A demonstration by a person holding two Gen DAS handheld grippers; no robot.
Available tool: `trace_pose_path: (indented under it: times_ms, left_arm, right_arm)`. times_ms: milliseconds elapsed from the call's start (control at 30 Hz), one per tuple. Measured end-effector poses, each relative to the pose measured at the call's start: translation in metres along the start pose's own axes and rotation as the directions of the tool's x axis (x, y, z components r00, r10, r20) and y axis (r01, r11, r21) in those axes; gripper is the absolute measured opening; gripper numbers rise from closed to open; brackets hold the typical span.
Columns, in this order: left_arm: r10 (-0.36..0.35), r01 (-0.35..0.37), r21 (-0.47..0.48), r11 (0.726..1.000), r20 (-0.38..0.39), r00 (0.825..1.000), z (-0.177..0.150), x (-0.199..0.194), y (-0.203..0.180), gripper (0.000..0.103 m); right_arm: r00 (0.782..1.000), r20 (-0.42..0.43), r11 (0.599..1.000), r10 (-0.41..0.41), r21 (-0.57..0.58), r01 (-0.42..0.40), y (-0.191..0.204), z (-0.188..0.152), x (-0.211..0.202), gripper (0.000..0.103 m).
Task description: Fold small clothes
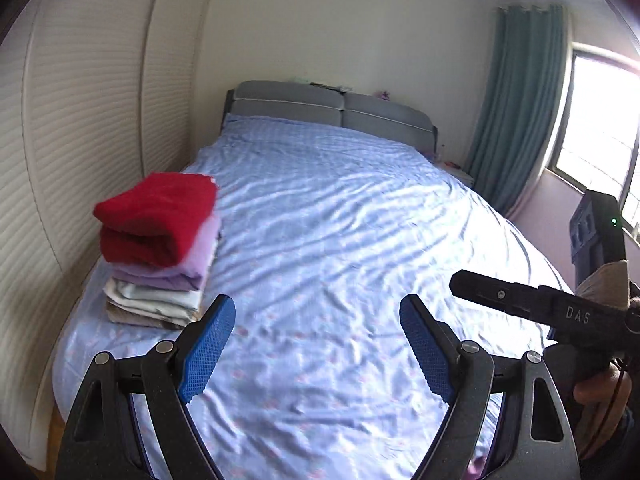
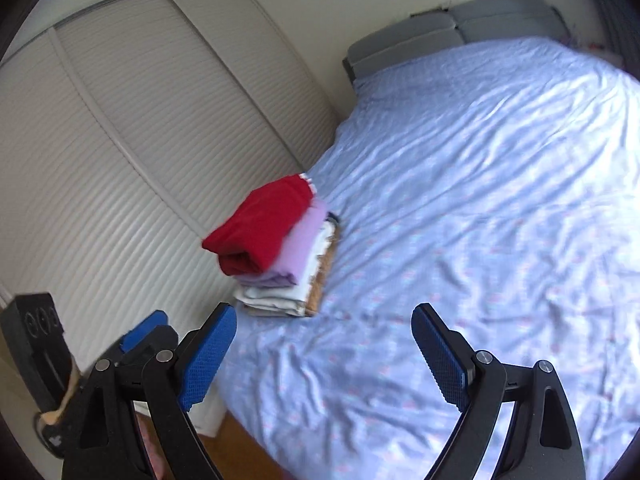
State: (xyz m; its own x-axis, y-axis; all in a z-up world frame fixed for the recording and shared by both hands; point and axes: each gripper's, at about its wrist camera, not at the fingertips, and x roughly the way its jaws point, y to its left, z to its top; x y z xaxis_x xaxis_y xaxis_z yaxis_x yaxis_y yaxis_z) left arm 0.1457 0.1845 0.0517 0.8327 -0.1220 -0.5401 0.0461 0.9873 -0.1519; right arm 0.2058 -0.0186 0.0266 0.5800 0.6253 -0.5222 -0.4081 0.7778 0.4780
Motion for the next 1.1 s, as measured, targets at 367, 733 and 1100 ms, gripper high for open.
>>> trace_pose_path:
  times_ms: [367, 733, 1100]
  left_arm:
    - [-0.051, 0.052, 0.141, 0.989, -0.010, 0.999, -0.073, -0.016, -0.127, 0.084]
    - [0.021, -0.026, 0.192, 0.981, 0.031, 0.999, -0.130, -0.038, -0.174, 0.090]
    - [0.127, -0.134, 0.171, 0.976, 0.053, 0.990, -0.162, -0.064, -0.176, 0.101]
  right_arm:
    - [0.951, 0.148, 0.959, -0.272, -0.036, 0.280, -0.075, -0.087, -0.135, 0.090]
    - [0.839, 0.260, 0.845, -0.477, -0.126, 0.519, -0.091, -0.145, -0.210, 0.090]
    - [0.806, 0.294, 0.804, -0.514, -0.162, 0.572, -0.082, -0.176, -0.238, 0.092]
